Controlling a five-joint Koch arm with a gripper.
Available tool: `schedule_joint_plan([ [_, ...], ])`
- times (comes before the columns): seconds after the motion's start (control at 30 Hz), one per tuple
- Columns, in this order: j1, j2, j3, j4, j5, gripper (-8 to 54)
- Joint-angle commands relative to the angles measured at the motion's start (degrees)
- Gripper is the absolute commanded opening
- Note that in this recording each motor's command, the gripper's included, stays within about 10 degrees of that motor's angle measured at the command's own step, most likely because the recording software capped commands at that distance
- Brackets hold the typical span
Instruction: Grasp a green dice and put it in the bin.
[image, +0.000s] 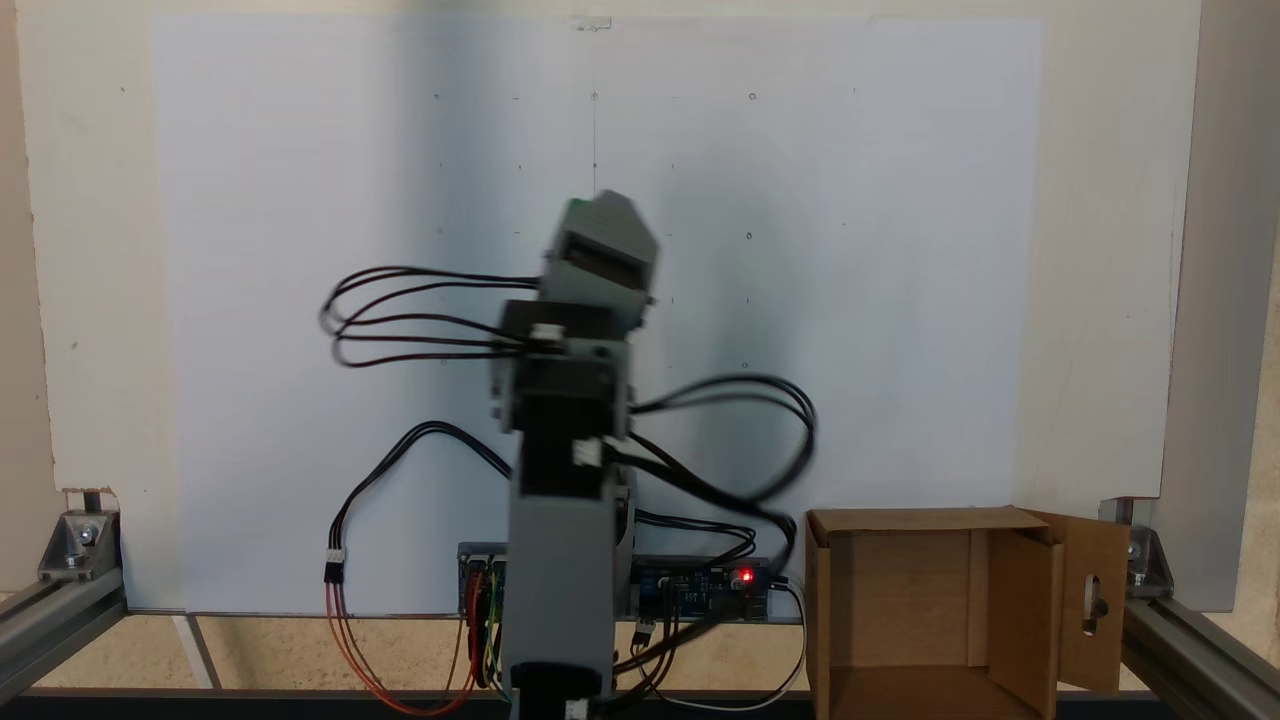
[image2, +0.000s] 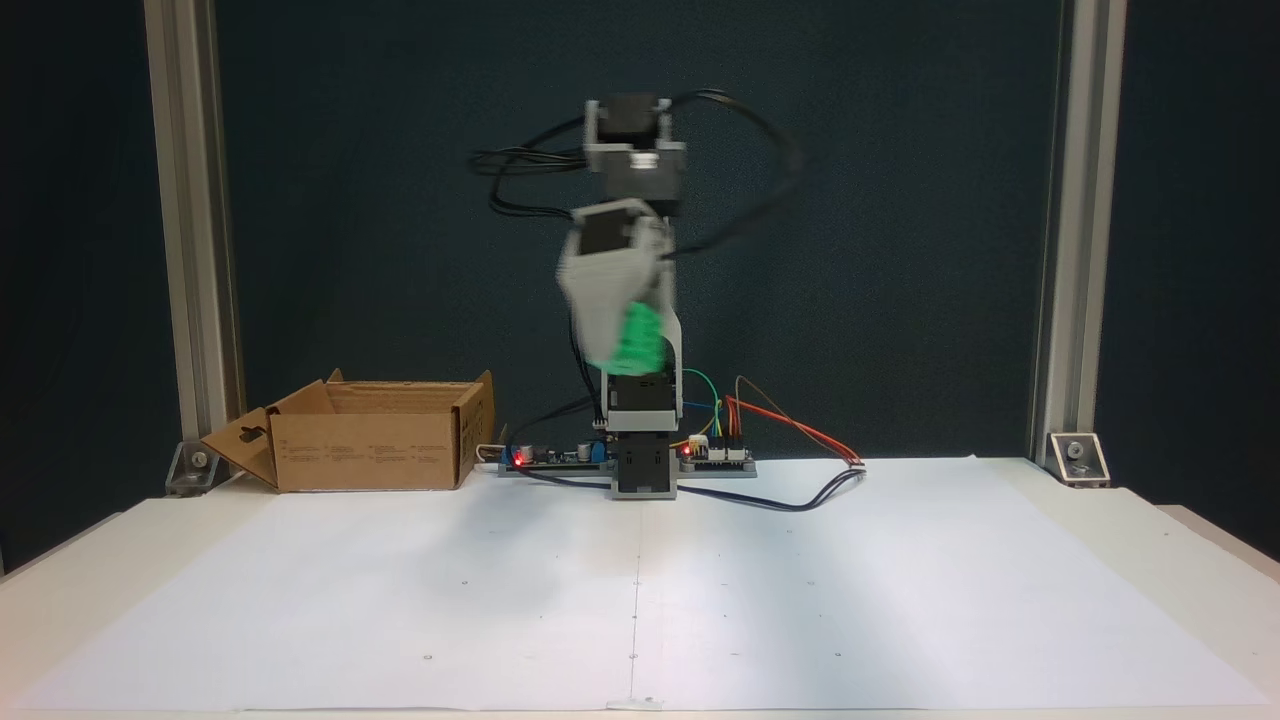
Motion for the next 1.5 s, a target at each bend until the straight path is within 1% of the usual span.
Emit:
schedule_joint_plan([
  [0.0, 8.44, 3.34, -1.67, -0.09, -6.77, 11.4],
  [0.17, 27.07, 7.91, -1.85, -0.44, -17.56, 11.4],
  [0.33, 48.14, 7.65, -3.69, -2.64, -29.16, 11.4],
  [0.43, 60.62, 6.24, -3.78, -8.00, -32.87, 11.5],
  [0.57, 77.32, 0.88, -5.01, -15.12, -34.89, 11.4],
  [0.67, 85.43, -3.60, -6.33, -18.54, -37.71, 11.4],
  [0.7, 90.79, -7.47, -7.21, -19.42, -40.25, 11.4],
  [0.73, 95.89, -13.27, -7.12, -19.07, -44.37, 11.4],
  [0.83, 97.82, -17.49, -6.59, -18.63, -48.25, 11.4],
  [0.97, 99.05, -22.15, -6.33, -18.63, -50.36, 11.4],
  [1.2, 99.05, -24.43, -6.24, -18.90, -51.50, 11.4],
  [1.23, 99.05, -24.61, -6.15, -18.72, -51.42, 13.4],
  [1.3, 99.05, -25.31, -3.87, -18.72, -51.42, 31.8],
  [1.37, 99.05, -25.31, -3.08, -18.72, -51.33, 36.1],
  [1.47, 99.05, -24.43, -2.99, -18.72, -51.15, 36.1],
])
